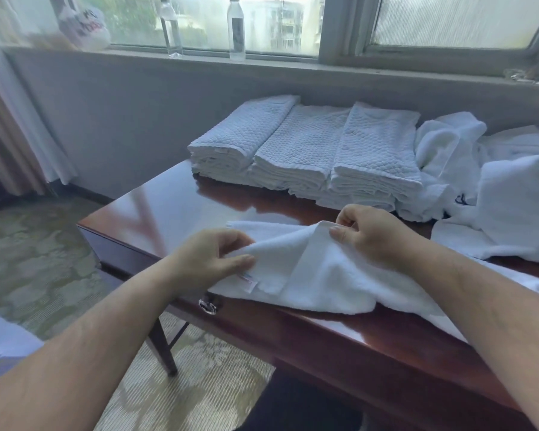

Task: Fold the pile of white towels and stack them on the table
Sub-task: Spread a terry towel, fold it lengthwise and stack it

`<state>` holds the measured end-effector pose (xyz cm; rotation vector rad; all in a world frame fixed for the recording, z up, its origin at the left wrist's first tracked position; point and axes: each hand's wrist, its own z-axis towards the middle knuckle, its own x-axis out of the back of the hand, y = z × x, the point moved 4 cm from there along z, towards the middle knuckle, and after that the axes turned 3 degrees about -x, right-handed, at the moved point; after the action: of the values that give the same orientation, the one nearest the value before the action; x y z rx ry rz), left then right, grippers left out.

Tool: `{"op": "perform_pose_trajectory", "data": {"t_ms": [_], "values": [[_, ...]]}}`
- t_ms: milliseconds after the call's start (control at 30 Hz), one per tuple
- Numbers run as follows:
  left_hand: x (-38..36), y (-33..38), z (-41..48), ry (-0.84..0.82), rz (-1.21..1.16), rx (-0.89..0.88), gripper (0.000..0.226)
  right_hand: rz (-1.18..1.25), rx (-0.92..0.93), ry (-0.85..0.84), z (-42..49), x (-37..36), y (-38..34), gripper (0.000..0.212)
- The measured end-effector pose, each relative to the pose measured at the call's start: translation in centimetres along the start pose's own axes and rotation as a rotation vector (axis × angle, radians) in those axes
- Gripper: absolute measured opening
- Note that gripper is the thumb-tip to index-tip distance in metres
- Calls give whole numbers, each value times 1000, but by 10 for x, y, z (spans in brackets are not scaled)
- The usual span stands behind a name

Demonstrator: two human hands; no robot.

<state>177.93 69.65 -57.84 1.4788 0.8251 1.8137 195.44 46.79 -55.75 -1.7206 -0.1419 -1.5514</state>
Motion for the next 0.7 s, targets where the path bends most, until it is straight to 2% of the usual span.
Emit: {"op": "perform_pose_trajectory", "data": {"t_ms": [67,133,167,267,433,467,533,600,667,700], "values": [[1,-4,1,-26,-60,18,41,-14,-5,-1,1,3,0,19],[1,-9,1,-132,-119,27,67,-68,-18,-10,1,5,1,19],[1,-10,1,-158,-94,29,70,-102,-30,-25,1,4,2,18],[4,-16,6,-50,-12,44,45,-185,-50,-67,-1,-2,3,16],[18,-21,19,187,288,149,3,-221,22,5,-5,-8,-5,16],[21,-21,21,231,307,182,10,-246,48,12,-6,-9,-6,16],[26,-25,25,314,327,244,38,-298,119,45,-7,-8,-10,17],[29,-28,24,335,309,269,60,-325,204,138,-8,-3,-14,17],[27,-29,21,271,283,281,61,-328,270,224,-8,2,-19,18],[26,-28,19,234,281,287,54,-336,291,239,-6,3,-20,19]]}}
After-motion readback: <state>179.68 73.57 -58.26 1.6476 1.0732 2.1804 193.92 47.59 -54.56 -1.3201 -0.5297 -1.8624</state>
